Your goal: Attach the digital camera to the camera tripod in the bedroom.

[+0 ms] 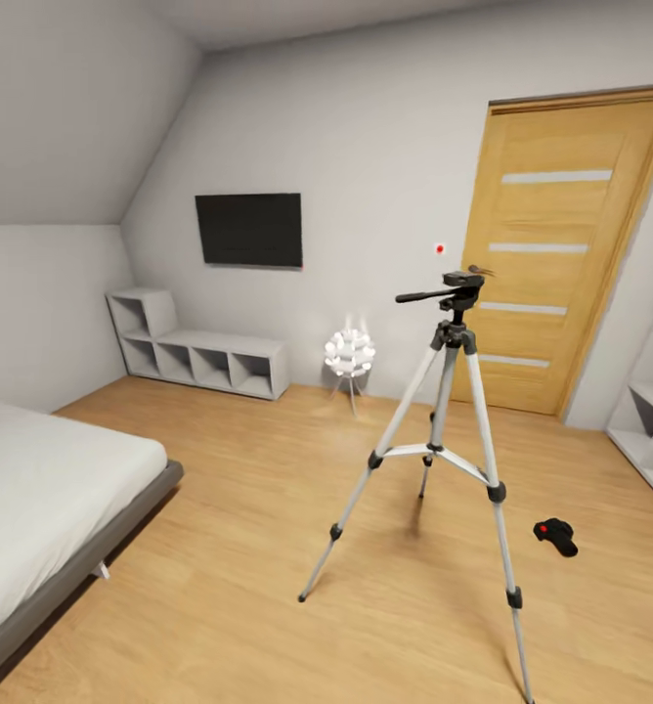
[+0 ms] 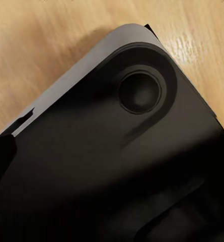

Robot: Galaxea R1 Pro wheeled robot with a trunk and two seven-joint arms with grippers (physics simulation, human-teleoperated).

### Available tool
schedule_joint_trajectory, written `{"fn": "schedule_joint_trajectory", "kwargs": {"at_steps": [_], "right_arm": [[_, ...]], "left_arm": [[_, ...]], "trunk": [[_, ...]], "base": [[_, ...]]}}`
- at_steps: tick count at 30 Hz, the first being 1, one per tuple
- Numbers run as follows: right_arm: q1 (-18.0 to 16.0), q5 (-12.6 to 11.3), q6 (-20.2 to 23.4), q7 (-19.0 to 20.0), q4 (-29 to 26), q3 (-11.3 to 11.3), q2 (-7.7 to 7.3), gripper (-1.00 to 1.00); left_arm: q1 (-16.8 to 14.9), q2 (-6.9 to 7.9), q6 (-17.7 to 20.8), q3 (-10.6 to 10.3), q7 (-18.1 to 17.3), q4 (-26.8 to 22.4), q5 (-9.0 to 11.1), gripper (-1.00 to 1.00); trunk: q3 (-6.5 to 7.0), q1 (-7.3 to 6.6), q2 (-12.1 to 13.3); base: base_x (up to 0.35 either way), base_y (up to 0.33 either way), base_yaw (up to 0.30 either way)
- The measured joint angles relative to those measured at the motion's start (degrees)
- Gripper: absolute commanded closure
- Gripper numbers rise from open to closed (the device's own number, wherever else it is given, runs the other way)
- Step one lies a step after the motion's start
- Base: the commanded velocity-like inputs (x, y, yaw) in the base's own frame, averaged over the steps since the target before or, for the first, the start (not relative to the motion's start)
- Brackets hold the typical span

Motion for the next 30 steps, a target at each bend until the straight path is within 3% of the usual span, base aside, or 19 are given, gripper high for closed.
{"fn": "schedule_joint_trajectory", "kwargs": {"at_steps": [9, 16, 30], "right_arm": [[0.0, 0.0, 0.0, 0.0, 0.0, 0.0, 0.0, -1.0], [0.0, 0.0, 0.0, 0.0, 0.0, 0.0, -0.08, -1.0], [0.0, -0.3, 0.1, -0.6, 0.0, 0.0, -0.17, -1.0]], "left_arm": [[0.0, -0.04, 0.0, 0.0, 0.0, 0.0, -0.1, -1.0], [0.0, -0.08, 0.0, 0.0, 0.0, 0.0, -1.4, -1.0], [0.0, 0.0, 0.0, 0.0, -0.3, -0.1, -3.0, -1.0]], "trunk": [[-0.19, -0.01, 0.0], [-0.33, -0.01, 0.0], [-0.4, -0.01, 0.0]], "base": [[0.284, 0.055, 0.3], [0.313, 0.096, 0.282], [0.304, 0.169, 0.045]]}}
